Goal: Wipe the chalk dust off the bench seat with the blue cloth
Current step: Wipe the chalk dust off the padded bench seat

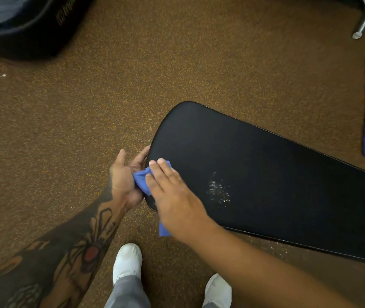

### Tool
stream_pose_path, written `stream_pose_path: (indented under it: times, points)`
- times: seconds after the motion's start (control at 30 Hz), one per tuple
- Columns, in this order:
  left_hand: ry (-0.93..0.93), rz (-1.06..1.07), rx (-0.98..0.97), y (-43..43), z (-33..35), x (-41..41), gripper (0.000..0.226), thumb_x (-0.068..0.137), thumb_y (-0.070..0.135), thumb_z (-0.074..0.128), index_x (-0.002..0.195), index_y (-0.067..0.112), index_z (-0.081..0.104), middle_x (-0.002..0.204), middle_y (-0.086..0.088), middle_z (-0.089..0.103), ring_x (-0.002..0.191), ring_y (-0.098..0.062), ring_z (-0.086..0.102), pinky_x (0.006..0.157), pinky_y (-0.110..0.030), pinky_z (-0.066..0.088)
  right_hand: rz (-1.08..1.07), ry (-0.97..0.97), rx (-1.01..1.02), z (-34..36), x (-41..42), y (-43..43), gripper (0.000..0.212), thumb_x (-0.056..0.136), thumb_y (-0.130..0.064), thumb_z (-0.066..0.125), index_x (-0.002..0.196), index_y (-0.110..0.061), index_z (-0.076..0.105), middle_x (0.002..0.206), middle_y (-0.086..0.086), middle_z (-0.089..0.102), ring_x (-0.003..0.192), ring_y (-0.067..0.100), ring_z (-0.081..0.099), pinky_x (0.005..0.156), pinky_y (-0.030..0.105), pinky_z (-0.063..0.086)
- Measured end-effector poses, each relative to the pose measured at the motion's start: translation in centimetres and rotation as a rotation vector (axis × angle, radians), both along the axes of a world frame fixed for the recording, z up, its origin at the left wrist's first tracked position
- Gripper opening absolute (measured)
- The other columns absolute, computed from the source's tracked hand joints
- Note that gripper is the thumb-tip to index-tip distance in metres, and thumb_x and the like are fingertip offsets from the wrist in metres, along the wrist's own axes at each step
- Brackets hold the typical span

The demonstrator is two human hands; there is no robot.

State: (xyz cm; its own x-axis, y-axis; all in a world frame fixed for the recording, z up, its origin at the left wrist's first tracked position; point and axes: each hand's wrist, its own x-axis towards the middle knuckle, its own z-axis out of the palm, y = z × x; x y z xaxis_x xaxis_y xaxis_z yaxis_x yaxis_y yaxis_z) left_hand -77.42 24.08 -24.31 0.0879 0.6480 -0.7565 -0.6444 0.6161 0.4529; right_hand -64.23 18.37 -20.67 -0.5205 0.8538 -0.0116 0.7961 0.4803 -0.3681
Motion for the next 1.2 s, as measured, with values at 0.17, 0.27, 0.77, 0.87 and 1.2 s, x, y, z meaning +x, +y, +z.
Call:
stream_pose_path:
  times: [0.17, 0.27, 0.77, 0.87, 1.2]
  points:
    - [0.011, -0.105, 0.002, -0.1, -0.7, -0.3, 0.066, 0.102, 0.058, 0.017, 0.141, 0.018, 0.052, 0.134, -0.014, 0.065, 0.125, -0.03, 0.061, 0.102, -0.045, 0.045, -0.258, 0.013, 0.031, -0.7, 1.6, 3.9, 0.046, 0.086, 0.004, 0.04, 0.13, 0.007, 0.051, 0.146, 0.025, 0.042, 0.141, 0.041, 0.033, 0.11, 0.053, 0.036]
    - [0.013, -0.094, 0.031, -0.1, -0.4, -0.1, 0.063, 0.103, 0.053, 0.019, 0.132, 0.013, 0.058, 0.122, -0.015, 0.071, 0.114, -0.027, 0.068, 0.099, -0.042, 0.047, -0.182, 0.013, 0.015, -0.3, 0.0, 3.2, 0.05, 0.085, -0.002, 0.032, 0.129, 0.007, 0.053, 0.144, 0.026, 0.046, 0.139, 0.041, 0.036, 0.109, 0.052, 0.038]
    - [0.065, -0.15, 0.033, 0.1, -0.7, -0.3, 0.059, 0.104, 0.051, 0.02, 0.143, 0.019, 0.05, 0.139, -0.013, 0.062, 0.127, -0.029, 0.06, 0.113, -0.048, 0.039, 0.102, -0.04, 0.065, 0.0, 5.2, 5.1, 0.047, 0.081, 0.011, 0.054, 0.128, 0.005, 0.057, 0.144, 0.023, 0.047, 0.138, 0.038, 0.038, 0.114, 0.047, 0.032]
    - [0.09, -0.125, 0.02, 0.2, -0.6, -0.2, 0.056, 0.105, 0.049, 0.022, 0.138, 0.018, 0.055, 0.127, -0.015, 0.068, 0.109, -0.025, 0.07, 0.098, -0.04, 0.049, 0.275, -0.028, 0.007, 0.8, 3.1, 1.6, 0.055, 0.085, -0.005, 0.029, 0.133, 0.003, 0.053, 0.147, 0.022, 0.044, 0.14, 0.036, 0.036, 0.117, 0.044, 0.027]
    - [0.732, -0.516, 0.235, 0.2, -1.3, 0.3, 0.082, 0.075, 0.093, 0.037, 0.136, 0.041, 0.054, 0.139, 0.007, 0.061, 0.13, -0.019, 0.056, 0.115, -0.05, 0.038, -0.209, -0.066, -0.01, 2.1, 6.4, 0.5, 0.051, 0.099, -0.027, 0.04, 0.147, -0.008, 0.037, 0.16, 0.018, 0.02, 0.15, 0.032, 0.009, 0.12, 0.048, 0.017]
